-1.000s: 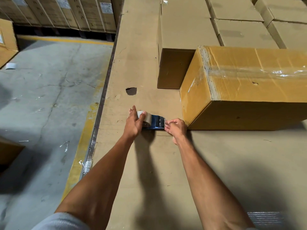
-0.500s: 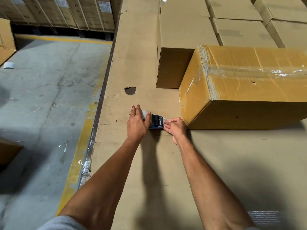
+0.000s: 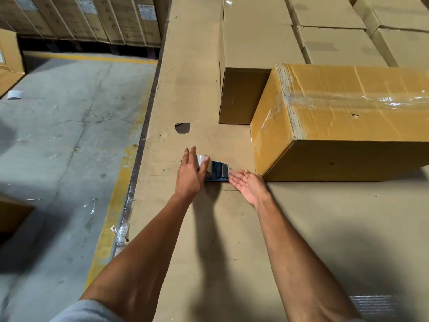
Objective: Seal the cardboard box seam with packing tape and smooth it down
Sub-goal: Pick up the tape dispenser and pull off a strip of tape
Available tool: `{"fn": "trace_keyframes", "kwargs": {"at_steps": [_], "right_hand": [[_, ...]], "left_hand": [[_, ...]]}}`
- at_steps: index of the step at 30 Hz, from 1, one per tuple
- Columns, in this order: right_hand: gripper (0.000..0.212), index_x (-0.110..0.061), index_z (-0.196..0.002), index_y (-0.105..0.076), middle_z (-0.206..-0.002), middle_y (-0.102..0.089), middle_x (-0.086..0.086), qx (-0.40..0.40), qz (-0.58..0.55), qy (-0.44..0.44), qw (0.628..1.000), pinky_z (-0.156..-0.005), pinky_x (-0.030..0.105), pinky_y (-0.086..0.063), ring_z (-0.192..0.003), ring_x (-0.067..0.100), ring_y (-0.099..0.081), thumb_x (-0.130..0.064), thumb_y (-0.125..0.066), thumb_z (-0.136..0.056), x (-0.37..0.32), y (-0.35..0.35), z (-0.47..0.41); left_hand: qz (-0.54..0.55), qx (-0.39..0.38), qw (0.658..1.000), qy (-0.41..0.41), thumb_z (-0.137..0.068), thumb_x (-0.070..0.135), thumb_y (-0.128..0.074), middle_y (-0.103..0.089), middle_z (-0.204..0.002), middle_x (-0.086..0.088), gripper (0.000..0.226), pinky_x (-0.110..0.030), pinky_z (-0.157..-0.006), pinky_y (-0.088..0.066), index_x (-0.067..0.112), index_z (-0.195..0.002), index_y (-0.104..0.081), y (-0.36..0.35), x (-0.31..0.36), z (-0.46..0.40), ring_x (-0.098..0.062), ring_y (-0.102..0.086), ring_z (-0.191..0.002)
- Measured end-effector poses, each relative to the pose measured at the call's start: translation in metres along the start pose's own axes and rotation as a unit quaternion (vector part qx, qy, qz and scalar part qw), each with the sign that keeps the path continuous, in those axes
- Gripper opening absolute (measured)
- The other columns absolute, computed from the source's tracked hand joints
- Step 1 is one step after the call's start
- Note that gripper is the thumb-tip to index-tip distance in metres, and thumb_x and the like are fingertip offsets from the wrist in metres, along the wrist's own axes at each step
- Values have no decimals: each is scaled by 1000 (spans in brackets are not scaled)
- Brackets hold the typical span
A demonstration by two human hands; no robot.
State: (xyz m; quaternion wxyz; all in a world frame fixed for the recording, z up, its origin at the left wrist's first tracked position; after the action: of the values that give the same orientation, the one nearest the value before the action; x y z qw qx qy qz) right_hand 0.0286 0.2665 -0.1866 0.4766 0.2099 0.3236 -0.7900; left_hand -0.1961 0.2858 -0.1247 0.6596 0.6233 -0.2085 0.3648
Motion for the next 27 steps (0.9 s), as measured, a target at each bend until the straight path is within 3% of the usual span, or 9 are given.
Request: {"fn": "trace_keyframes", "kwargs": {"at_steps": [3, 5, 7, 9, 11, 13, 15, 22, 27], "right_hand": [[33, 2, -112, -54, -135, -60, 36, 0, -16, 0, 1000, -104, 47, -50, -114, 40, -65, -19, -29, -115, 1, 2, -1], [28, 6, -122, -54, -139, -58, 36, -6, 7, 8, 1000, -107, 45, -49, -125, 42, -61, -15, -38, -113, -1, -2, -2], [32, 11, -138, -45, -143, -55, 36, -4, 17, 16, 1000, -108, 44, -48, -134, 44, -56, -7, -41, -111, -1, -7, -3], [31, 10, -140, -41, -144, -53, 38, 0, 23, 22, 999, -107, 44, -48, -136, 46, -54, -1, -37, -110, -3, -11, -2], [28, 8, -136, -41, -143, -53, 39, 4, 33, 21, 999, -106, 43, -48, -136, 46, -54, 4, -35, -109, -4, -14, -1], [25, 4, -131, -42, -142, -54, 39, 6, 36, 23, 999, -106, 43, -49, -135, 47, -55, 6, -35, -108, -3, -15, -1], [24, 2, -129, -42, -142, -54, 39, 5, 28, 20, 999, -106, 44, -49, -134, 47, -55, 7, -36, -107, 0, -16, -2], [39, 7, -144, -35, -136, -57, 39, 24, 21, 40, 999, -114, 49, -47, -130, 46, -60, 7, -41, -105, -13, -19, -27], [41, 5, -148, -32, -141, -55, 38, 28, 18, 58, 998, -114, 46, -47, -132, 44, -59, 4, -38, -107, -35, -36, -50]], "left_hand": [[-37, -4, 999, -26, -111, 60, -44, -15, -182, -13, 76, -48, -129, -33, 20, -172, -26, -3, 3, 1, -36, -28, -164], [-80, -4, 995, -60, -110, 65, -39, -7, -183, -9, 79, -50, -132, -32, 22, -174, -20, -4, 9, 2, -32, -21, -167], [-123, 8, 988, -90, -108, 70, -36, 0, -184, -7, 85, -51, -135, -24, 22, -175, -13, -3, 15, 7, -29, -12, -169], [-212, 19, 967, -140, -106, 73, -43, 5, -184, -8, 93, -52, -135, -12, 21, -175, -7, -8, 22, 15, -28, -3, -170], [-306, 32, 933, -189, -100, 62, -62, 3, -184, -7, 99, -56, -134, -7, 24, -174, -7, -16, 22, 23, -29, 2, -170], [-354, 42, 913, -197, -93, 36, -75, -1, -184, -5, 103, -60, -134, -9, 27, -172, -10, -20, 18, 24, -30, 2, -170], [-377, 42, 904, -197, -89, 21, -75, -1, -184, -5, 104, -63, -135, -10, 28, -172, -14, -21, 16, 20, -31, 3, -170], [-385, 41, 894, -227, -96, 17, -70, -10, -183, -7, 84, -65, -132, -16, 29, -169, -29, -24, 31, -9, -36, -5, -170], [-380, 34, 895, -232, -99, 12, -65, -6, -184, -6, 80, -62, -134, -13, 29, -169, -31, -27, 42, -48, -35, 0, -170]]}}
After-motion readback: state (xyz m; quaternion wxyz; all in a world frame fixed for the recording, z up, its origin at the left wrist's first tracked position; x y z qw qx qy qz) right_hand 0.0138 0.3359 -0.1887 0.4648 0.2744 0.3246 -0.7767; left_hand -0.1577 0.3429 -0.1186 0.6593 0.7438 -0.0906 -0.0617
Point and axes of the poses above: each hand's wrist, its own z-axis away from the middle knuckle, its own y-axis out of the back of the hand, x = y × z, the point moved 10 cm from there along -z, towards the middle knuckle
